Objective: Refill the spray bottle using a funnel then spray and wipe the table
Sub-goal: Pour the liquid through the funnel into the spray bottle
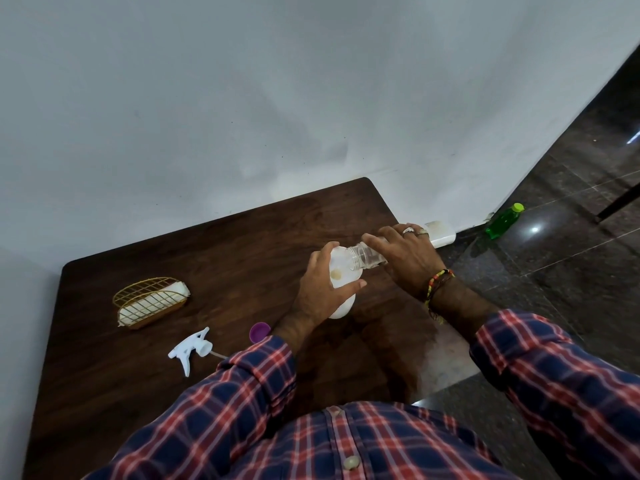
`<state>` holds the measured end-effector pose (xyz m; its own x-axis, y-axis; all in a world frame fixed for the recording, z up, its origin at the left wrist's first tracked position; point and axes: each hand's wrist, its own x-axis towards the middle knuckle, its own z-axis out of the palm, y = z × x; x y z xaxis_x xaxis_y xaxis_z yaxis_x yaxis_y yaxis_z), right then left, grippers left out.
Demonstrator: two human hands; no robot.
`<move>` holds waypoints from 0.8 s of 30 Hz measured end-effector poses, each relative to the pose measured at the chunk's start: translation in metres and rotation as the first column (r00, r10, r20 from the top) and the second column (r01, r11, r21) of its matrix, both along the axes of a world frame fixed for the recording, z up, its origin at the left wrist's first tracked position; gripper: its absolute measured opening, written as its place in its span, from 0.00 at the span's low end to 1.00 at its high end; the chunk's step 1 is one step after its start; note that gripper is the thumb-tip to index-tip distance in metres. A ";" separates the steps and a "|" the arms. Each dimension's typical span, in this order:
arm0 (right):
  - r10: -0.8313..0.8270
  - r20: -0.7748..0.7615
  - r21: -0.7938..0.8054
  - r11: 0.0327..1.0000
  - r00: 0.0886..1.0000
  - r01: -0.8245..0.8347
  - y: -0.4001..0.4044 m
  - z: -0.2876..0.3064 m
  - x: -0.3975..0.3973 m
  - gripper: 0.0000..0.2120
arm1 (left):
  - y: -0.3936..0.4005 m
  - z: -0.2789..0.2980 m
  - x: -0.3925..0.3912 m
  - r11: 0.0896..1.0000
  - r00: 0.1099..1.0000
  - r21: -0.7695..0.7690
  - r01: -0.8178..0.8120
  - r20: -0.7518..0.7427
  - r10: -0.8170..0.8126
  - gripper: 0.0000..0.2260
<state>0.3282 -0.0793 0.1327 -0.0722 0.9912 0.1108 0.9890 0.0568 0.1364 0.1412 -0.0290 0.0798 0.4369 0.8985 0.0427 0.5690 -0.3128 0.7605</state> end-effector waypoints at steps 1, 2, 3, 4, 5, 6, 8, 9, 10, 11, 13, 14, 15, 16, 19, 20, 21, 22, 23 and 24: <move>0.002 0.005 0.001 1.000 1.000 -0.002 0.000 0.000 0.000 0.35 | 0.000 0.001 0.000 1.000 1.000 0.002 -0.001 -0.004 0.001 0.38; 0.003 0.008 0.002 1.000 1.000 -0.003 0.000 0.001 -0.001 0.34 | 0.000 0.001 0.000 1.000 1.000 0.003 -0.002 -0.008 0.002 0.38; 0.003 0.011 0.002 1.000 1.000 -0.003 0.000 0.001 -0.001 0.34 | 0.000 0.002 0.000 1.000 1.000 0.003 -0.002 -0.009 0.002 0.38; 0.003 0.014 0.004 1.000 1.000 -0.003 0.000 0.001 -0.001 0.34 | -0.001 0.002 0.000 1.000 1.000 0.002 -0.002 -0.008 0.002 0.38; 0.002 0.016 0.003 1.000 1.000 -0.002 0.000 0.001 -0.001 0.34 | -0.001 0.002 0.000 1.000 1.000 0.000 -0.002 -0.008 0.002 0.38; 0.003 0.018 0.001 1.000 1.000 -0.003 0.000 0.002 0.000 0.34 | -0.001 0.002 0.000 1.000 1.000 -0.001 -0.002 -0.009 0.002 0.38; 0.002 0.019 -0.008 1.000 1.000 -0.002 0.000 0.002 0.000 0.33 | -0.001 0.002 0.000 1.000 1.000 0.002 -0.002 -0.012 0.002 0.38; 0.002 0.018 -0.012 1.000 1.000 -0.002 0.000 0.002 0.000 0.32 | -0.001 0.003 0.000 1.000 1.000 0.004 -0.002 -0.013 0.002 0.38; 0.002 0.018 -0.014 1.000 1.000 -0.002 0.001 0.003 -0.001 0.31 | -0.001 0.003 0.000 1.000 1.000 0.003 -0.003 -0.014 0.003 0.38; 0.001 0.017 -0.013 1.000 1.000 -0.001 0.001 0.003 -0.001 0.31 | -0.001 0.003 0.000 1.000 1.000 0.002 -0.003 -0.015 0.003 0.38; -0.001 0.015 -0.016 1.000 1.000 0.001 0.001 0.004 -0.001 0.31 | -0.001 0.004 0.000 1.000 1.000 -0.002 -0.001 -0.014 0.001 0.38; -0.002 0.016 -0.021 1.000 1.000 0.002 0.001 0.004 -0.001 0.31 | -0.001 0.004 0.000 1.000 1.000 -0.004 0.001 -0.014 -0.001 0.38; -0.002 0.017 -0.027 1.000 1.000 0.003 0.001 0.004 -0.001 0.31 | 0.000 0.004 0.000 1.000 1.000 -0.007 0.003 -0.014 -0.003 0.38; -0.004 0.018 -0.028 1.000 1.000 0.004 0.001 0.004 -0.001 0.32 | 0.000 0.004 0.000 1.000 1.000 -0.009 0.006 -0.014 -0.006 0.38; 0.000 0.024 -0.022 1.000 1.000 0.001 0.001 0.002 0.000 0.33 | -0.001 0.005 0.000 1.000 1.000 -0.011 0.008 -0.009 -0.009 0.38; 0.004 0.025 -0.017 1.000 1.000 -0.003 0.001 0.002 0.000 0.33 | -0.001 0.005 0.000 1.000 1.000 -0.010 0.008 -0.008 -0.008 0.38; 0.006 0.025 -0.013 1.000 1.000 -0.006 0.000 0.002 0.000 0.33 | -0.001 0.005 -0.001 1.000 1.000 -0.008 0.007 -0.008 -0.007 0.38; 0.008 0.023 -0.011 1.000 1.000 -0.008 0.001 0.002 0.000 0.33 | -0.002 0.006 -0.001 1.000 1.000 -0.008 0.007 -0.008 -0.007 0.38; 0.011 0.023 -0.008 1.000 1.000 -0.011 0.001 0.002 0.000 0.33 | -0.002 0.006 -0.001 1.000 1.000 -0.008 0.008 -0.006 -0.008 0.38; 0.016 0.023 -0.004 1.000 1.000 -0.016 0.001 0.003 0.000 0.32 | -0.002 0.006 -0.001 1.000 1.000 -0.009 0.008 -0.004 -0.008 0.38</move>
